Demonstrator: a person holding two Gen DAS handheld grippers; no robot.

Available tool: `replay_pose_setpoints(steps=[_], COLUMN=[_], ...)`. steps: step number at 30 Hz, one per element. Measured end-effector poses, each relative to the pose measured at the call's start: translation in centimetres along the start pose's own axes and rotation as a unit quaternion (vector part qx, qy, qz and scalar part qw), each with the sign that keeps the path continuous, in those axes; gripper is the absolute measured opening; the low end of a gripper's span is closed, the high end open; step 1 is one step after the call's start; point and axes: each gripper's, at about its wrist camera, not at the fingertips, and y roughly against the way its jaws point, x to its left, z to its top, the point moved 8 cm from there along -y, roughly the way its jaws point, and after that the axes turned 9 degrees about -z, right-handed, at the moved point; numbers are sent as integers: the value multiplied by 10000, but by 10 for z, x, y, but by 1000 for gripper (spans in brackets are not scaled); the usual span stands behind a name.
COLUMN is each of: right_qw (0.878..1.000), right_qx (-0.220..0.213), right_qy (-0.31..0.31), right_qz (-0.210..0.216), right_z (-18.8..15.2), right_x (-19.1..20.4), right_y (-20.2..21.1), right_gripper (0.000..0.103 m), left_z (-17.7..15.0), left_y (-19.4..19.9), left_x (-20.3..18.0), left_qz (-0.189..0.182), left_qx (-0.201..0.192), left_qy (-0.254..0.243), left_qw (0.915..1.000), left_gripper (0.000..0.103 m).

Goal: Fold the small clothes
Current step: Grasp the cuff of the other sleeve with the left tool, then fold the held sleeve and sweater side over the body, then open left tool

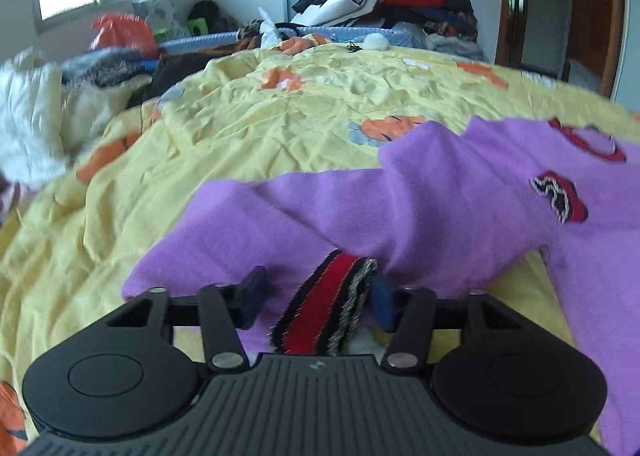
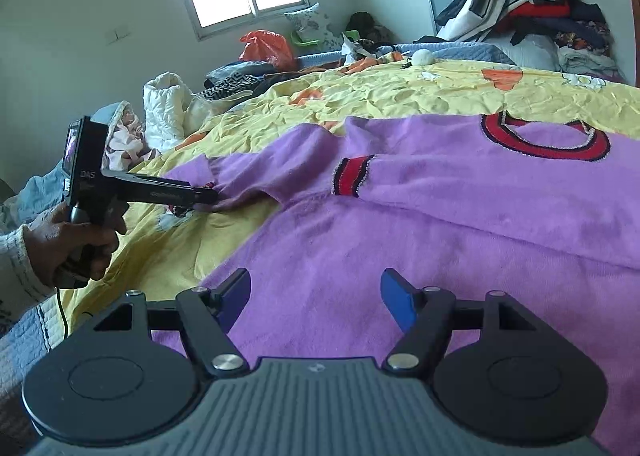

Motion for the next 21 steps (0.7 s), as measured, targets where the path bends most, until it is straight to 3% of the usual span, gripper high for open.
replay_pose_setpoints(steps=[6, 13, 20, 21], right_qw=[9994, 9972, 9935, 9931], right_qx=[-171, -129, 260, 272], right_qy=[62, 173, 196, 184], right_qz=[-300, -716, -1091, -1123], right_z=[-3, -11, -23, -24], right_x=[-10, -25, -45, -49], right_y=[10, 17, 20, 22], right_gripper=[72, 72, 72, 79], left_z=[2, 19, 77, 87], left_y=[8, 36, 61, 63], left_x=[29, 37, -28, -42], left_qz=[-338, -481, -927, -1009], left_qx=[-55, -228, -183, -165], left_qy=[707, 1311, 1351, 1337], left_qw=[9969, 9899, 9863, 9857], left_gripper=[10, 8, 8, 8])
